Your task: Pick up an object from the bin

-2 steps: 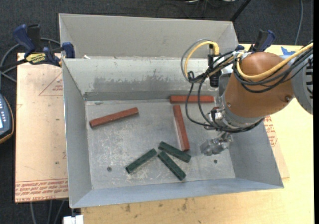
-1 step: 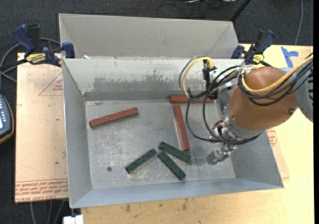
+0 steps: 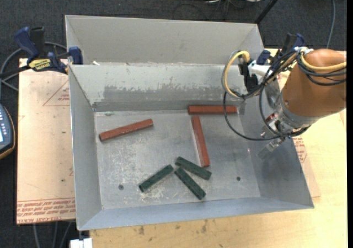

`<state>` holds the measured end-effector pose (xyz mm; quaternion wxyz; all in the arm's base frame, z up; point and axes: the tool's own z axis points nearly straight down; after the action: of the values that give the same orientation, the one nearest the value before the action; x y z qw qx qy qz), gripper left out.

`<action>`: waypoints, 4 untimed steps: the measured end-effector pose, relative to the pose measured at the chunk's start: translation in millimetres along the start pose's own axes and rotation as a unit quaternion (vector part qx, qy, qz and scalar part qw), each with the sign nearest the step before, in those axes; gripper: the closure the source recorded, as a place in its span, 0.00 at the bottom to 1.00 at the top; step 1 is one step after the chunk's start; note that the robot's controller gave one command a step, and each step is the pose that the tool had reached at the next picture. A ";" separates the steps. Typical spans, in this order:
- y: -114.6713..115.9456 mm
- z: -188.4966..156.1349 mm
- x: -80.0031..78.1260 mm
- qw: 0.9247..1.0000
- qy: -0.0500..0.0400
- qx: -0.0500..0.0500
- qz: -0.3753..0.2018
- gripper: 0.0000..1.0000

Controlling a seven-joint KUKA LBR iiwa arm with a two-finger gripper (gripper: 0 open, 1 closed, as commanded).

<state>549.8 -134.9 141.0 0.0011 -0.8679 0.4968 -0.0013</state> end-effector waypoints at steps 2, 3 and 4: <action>-108.4 15.1 -15.2 1.000 -0.002 0.003 0.022 0.00; -163.0 -21.9 -71.6 0.999 -0.002 0.003 0.032 0.00; -195.6 45.1 -159.1 1.000 -0.005 -0.003 0.026 0.00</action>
Offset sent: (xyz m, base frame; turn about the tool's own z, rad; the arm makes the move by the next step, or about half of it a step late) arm 0.0000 0.0000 0.0000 0.0000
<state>638.1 101.5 96.3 0.0012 -0.8545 0.5195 0.0046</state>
